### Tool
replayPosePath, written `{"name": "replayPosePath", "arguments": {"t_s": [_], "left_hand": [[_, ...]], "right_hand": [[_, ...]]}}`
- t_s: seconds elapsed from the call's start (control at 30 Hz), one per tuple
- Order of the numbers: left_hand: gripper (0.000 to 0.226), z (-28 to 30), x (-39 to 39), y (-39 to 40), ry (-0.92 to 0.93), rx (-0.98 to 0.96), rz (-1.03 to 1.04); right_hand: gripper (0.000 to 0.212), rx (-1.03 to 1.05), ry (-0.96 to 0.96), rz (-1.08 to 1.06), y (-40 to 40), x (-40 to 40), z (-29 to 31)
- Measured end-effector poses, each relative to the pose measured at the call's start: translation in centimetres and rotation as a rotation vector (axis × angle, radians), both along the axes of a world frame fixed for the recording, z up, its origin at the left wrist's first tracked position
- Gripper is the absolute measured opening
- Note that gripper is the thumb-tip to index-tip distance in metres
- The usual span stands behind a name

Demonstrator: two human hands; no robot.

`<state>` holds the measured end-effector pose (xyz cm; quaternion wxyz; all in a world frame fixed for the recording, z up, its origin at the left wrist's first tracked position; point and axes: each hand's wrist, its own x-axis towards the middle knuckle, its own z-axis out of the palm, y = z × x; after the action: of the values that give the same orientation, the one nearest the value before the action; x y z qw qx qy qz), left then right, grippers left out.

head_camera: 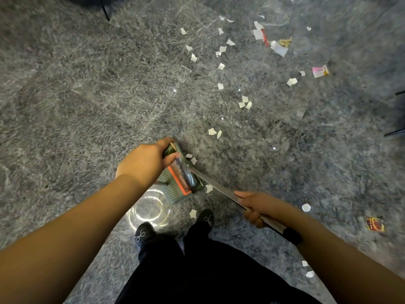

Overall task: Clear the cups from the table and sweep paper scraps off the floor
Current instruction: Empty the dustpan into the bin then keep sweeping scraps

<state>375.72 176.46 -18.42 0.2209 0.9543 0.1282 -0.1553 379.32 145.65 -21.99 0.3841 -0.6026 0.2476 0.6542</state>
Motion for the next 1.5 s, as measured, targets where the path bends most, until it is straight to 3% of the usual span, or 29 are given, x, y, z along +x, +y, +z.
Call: {"name": "replayPosePath", "arguments": {"t_s": [0.2,0.4,0.57,0.73,0.87,1.17,1.37,1.5], "left_hand": [[0.053,-0.4,0.0,0.4,-0.015,-0.008,-0.005],[0.052,-0.6,-0.3,0.3,-0.048,0.037,-0.021],[0.053,-0.8,-0.2,0.2,-0.037,0.036,-0.015],[0.055,-0.7,0.0,0.7,-0.014,0.030,0.005],[0.058,-0.6,0.1,0.7,-0.026,0.026,-0.010],[0.058,-0.6,0.4,0.8,-0.005,0.013,-0.004],[0.056,-0.5,0.2,0.6,-0.023,0.022,-0.004],[0.055,-0.5,0.1,0.7,-0.012,0.027,-0.004]], "right_hand": [[0.048,-0.003,-0.100,-0.015,-1.3,1.4,-0.1],[0.051,-0.116,-0.315,0.264,0.7,4.0,-2.6],[0.054,-0.146,-0.253,0.167,2.4,4.8,-4.7],[0.053,-0.090,-0.206,0.379,3.1,3.8,-3.4],[0.048,-0.060,-0.006,0.163,1.8,2.7,-2.2],[0.047,-0.050,-0.125,0.019,-0.7,2.6,0.0],[0.051,-0.163,-0.486,0.437,2.1,4.9,-2.5],[0.056,-0.257,-0.462,0.638,3.7,6.4,-4.9]]}}
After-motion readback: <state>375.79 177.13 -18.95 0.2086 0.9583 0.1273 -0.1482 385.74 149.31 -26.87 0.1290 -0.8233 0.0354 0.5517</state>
